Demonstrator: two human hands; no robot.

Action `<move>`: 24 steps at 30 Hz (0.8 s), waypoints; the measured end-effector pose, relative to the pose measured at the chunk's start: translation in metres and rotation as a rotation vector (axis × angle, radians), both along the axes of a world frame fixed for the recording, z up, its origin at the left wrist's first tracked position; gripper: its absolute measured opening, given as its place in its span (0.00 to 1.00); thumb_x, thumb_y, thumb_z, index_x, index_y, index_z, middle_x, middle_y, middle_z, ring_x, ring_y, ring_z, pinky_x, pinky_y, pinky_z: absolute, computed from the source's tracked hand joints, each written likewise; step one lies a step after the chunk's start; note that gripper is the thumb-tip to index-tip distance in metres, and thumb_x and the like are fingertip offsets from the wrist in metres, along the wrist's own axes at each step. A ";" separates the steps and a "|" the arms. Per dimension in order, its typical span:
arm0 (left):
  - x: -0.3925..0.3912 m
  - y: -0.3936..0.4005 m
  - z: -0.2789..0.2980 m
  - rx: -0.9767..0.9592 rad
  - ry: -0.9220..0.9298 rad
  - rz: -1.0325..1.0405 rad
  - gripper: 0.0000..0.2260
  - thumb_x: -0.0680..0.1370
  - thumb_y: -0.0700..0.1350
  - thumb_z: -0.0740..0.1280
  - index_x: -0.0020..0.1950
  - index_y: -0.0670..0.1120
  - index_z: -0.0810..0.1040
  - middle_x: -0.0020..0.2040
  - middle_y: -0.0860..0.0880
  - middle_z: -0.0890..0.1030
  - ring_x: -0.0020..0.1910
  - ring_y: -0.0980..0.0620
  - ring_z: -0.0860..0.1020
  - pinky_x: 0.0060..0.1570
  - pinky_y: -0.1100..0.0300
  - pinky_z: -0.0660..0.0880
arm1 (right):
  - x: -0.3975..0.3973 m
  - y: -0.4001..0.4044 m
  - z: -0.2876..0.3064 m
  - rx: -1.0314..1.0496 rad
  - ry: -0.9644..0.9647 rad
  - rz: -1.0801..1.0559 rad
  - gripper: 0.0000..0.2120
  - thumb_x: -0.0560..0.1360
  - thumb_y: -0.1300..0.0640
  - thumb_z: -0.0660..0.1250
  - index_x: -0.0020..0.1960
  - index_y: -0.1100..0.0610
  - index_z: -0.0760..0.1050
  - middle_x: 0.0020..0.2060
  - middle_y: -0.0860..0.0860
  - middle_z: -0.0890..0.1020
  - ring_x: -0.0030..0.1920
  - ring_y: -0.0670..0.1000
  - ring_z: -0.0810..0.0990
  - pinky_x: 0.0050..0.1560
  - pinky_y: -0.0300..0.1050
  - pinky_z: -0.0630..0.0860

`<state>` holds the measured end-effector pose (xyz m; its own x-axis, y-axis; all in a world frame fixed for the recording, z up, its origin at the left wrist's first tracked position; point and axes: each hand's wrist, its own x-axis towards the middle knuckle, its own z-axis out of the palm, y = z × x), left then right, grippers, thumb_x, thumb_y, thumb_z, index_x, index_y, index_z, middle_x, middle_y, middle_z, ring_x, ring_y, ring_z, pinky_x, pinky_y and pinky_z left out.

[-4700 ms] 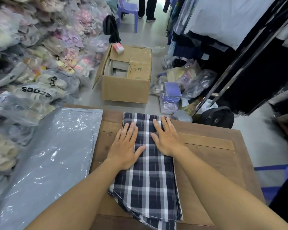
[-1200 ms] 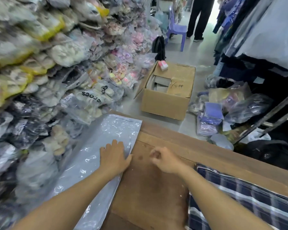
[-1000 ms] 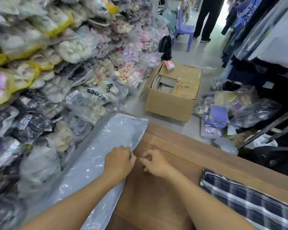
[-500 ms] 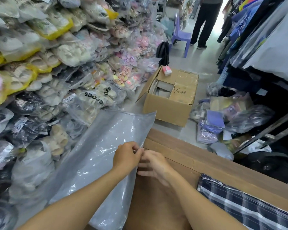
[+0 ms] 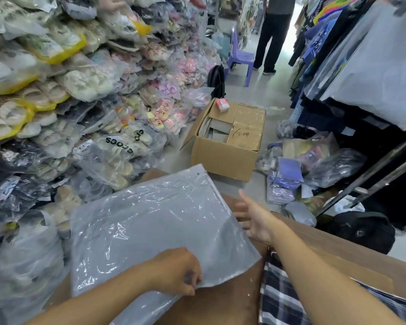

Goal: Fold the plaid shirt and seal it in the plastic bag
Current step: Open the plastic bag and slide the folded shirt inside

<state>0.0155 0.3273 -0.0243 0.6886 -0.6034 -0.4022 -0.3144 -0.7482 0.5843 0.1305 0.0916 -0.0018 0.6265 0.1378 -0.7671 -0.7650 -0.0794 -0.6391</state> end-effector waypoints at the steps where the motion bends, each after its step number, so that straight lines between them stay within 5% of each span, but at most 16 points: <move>1: 0.000 -0.002 0.002 0.005 0.037 -0.020 0.08 0.70 0.51 0.74 0.43 0.47 0.83 0.54 0.57 0.84 0.51 0.56 0.80 0.50 0.58 0.77 | -0.001 -0.001 -0.004 -0.061 -0.018 0.068 0.25 0.77 0.39 0.67 0.63 0.57 0.76 0.59 0.59 0.82 0.54 0.59 0.83 0.53 0.57 0.81; 4: 0.007 -0.011 0.012 -0.018 0.138 0.041 0.12 0.70 0.56 0.71 0.43 0.48 0.83 0.44 0.54 0.84 0.43 0.56 0.80 0.47 0.58 0.78 | -0.007 0.004 -0.017 -0.172 -0.098 0.139 0.11 0.78 0.58 0.69 0.55 0.64 0.81 0.49 0.61 0.87 0.46 0.59 0.84 0.58 0.62 0.81; 7: 0.030 -0.024 0.020 -0.150 0.106 0.303 0.09 0.74 0.52 0.67 0.45 0.49 0.83 0.41 0.53 0.84 0.43 0.54 0.81 0.48 0.58 0.78 | -0.016 0.008 -0.020 -0.133 -0.141 0.095 0.05 0.79 0.64 0.66 0.49 0.63 0.81 0.40 0.60 0.86 0.38 0.57 0.84 0.50 0.55 0.82; 10: 0.060 -0.042 0.026 -0.312 0.079 0.743 0.09 0.76 0.52 0.68 0.44 0.49 0.82 0.42 0.51 0.85 0.42 0.50 0.83 0.44 0.56 0.81 | -0.023 0.009 -0.020 -0.094 -0.183 0.093 0.05 0.77 0.64 0.68 0.47 0.60 0.83 0.39 0.58 0.86 0.38 0.55 0.83 0.46 0.50 0.80; 13: 0.082 -0.063 0.035 -0.428 0.174 0.972 0.17 0.75 0.57 0.70 0.44 0.42 0.78 0.42 0.44 0.85 0.36 0.48 0.82 0.44 0.52 0.83 | -0.031 0.008 -0.007 -0.058 -0.203 0.100 0.06 0.72 0.61 0.70 0.46 0.58 0.84 0.40 0.59 0.83 0.38 0.54 0.79 0.41 0.47 0.74; 18: 0.089 -0.085 0.033 -0.291 0.105 1.050 0.16 0.71 0.57 0.74 0.35 0.48 0.73 0.32 0.49 0.81 0.34 0.47 0.82 0.46 0.51 0.82 | -0.035 0.005 0.001 0.072 -0.155 0.004 0.12 0.74 0.58 0.66 0.51 0.63 0.84 0.42 0.59 0.84 0.39 0.56 0.80 0.47 0.52 0.76; 24: 0.089 -0.091 0.036 -0.375 0.127 1.054 0.12 0.71 0.53 0.73 0.35 0.46 0.82 0.35 0.47 0.84 0.44 0.43 0.84 0.51 0.47 0.81 | -0.038 -0.001 0.006 0.095 -0.186 -0.005 0.07 0.79 0.54 0.69 0.49 0.58 0.82 0.38 0.53 0.84 0.29 0.48 0.80 0.34 0.41 0.77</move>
